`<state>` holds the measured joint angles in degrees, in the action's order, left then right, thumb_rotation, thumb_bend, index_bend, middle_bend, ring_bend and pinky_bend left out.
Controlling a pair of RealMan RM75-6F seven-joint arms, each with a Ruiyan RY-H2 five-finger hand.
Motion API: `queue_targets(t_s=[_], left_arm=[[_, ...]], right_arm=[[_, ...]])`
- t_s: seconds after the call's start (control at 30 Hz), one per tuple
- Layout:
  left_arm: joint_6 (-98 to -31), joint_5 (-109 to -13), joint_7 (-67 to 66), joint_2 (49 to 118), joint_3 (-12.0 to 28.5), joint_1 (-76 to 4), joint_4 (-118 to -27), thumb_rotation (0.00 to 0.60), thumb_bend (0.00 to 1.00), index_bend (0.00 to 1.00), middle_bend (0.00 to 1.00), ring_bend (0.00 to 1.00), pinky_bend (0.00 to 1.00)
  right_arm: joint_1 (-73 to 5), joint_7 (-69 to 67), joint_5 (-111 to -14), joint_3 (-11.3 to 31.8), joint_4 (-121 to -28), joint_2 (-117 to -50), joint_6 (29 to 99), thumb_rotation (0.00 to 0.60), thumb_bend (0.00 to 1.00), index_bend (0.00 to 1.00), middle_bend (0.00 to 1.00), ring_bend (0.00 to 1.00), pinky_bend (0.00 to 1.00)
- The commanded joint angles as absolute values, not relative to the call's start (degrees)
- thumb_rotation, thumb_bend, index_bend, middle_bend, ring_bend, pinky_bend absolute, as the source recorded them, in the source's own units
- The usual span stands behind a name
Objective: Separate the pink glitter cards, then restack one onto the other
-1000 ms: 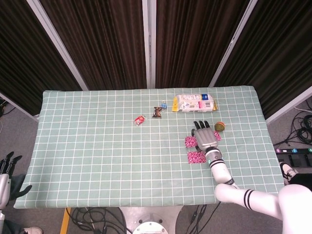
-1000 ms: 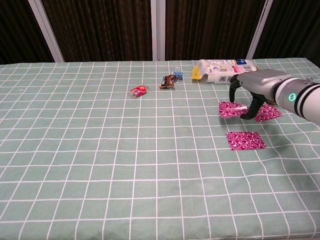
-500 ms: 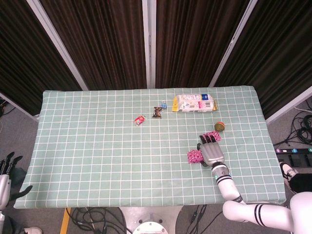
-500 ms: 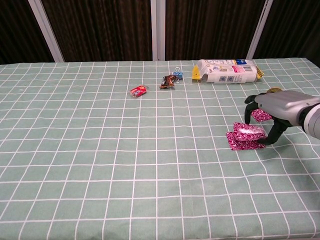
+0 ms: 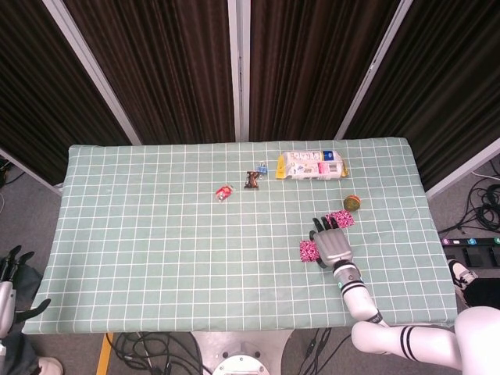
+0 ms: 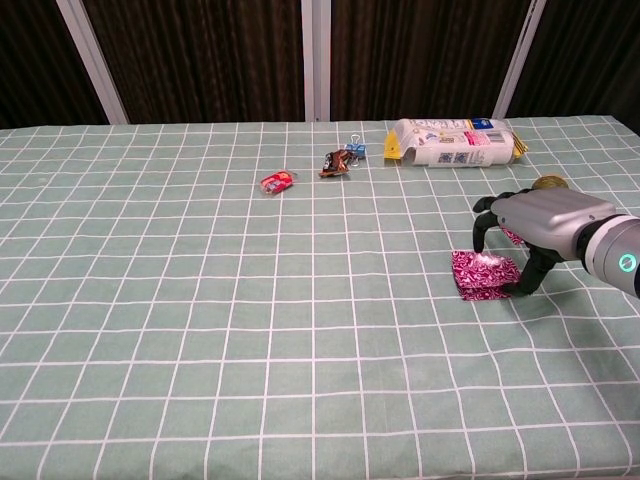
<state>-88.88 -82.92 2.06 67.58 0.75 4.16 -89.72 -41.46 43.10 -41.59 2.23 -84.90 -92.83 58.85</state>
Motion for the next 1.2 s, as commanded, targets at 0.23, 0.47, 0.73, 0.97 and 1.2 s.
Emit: queue_targets(t_s=[0.23, 0.47, 0.73, 0.97, 1.2], left_arm=[[-88.9, -83.0, 2.3, 67.8, 0.8, 4.2, -89.4, 0.6, 0.06, 0.2, 0.15, 0.13, 0.14], [-88.8, -82.9, 2.2, 67.7, 0.9, 4.2, -89.5, 0.6, 0.06, 0.2, 0.15, 0.13, 0.14], [-88.9, -82.9, 2.0, 67.7, 0.9, 4.2, -89.6, 0.6, 0.06, 0.2, 0.15, 0.13, 0.14], [-89.0, -83.0, 2.0, 67.5, 0.8, 4.3, -89.7, 0.6, 0.06, 0.2, 0.15, 0.13, 0.14], [-89.1, -82.9, 1.5, 67.3, 0.8, 4.5, -90.3, 0.6, 0.06, 0.2, 0.15, 0.13, 0.14]], right_arm=[[-41.4, 43.8, -41.6, 1.8, -84.0, -93.0, 58.4, 0.566, 0.18, 0.32, 0.04, 0.0, 0.0], [-41.3, 44.3, -42.2, 1.1, -83.9, -92.6, 57.7, 0.555, 0.18, 0.3, 0.03, 0.0, 0.0], [-41.0, 43.8, -43.7, 0.8, -84.3, -91.8, 57.6, 0.499, 0.18, 0.26, 0.03, 0.0, 0.0], [-41.5, 42.4, -44.4, 3.7, -82.8, -89.9, 58.8, 0.498, 0.18, 0.26, 0.03, 0.0, 0.0], [-44.3, 43.9, -42.1, 6.4, -74.3, -91.6, 56.0, 0.518, 0.18, 0.26, 0.03, 0.0, 0.0]])
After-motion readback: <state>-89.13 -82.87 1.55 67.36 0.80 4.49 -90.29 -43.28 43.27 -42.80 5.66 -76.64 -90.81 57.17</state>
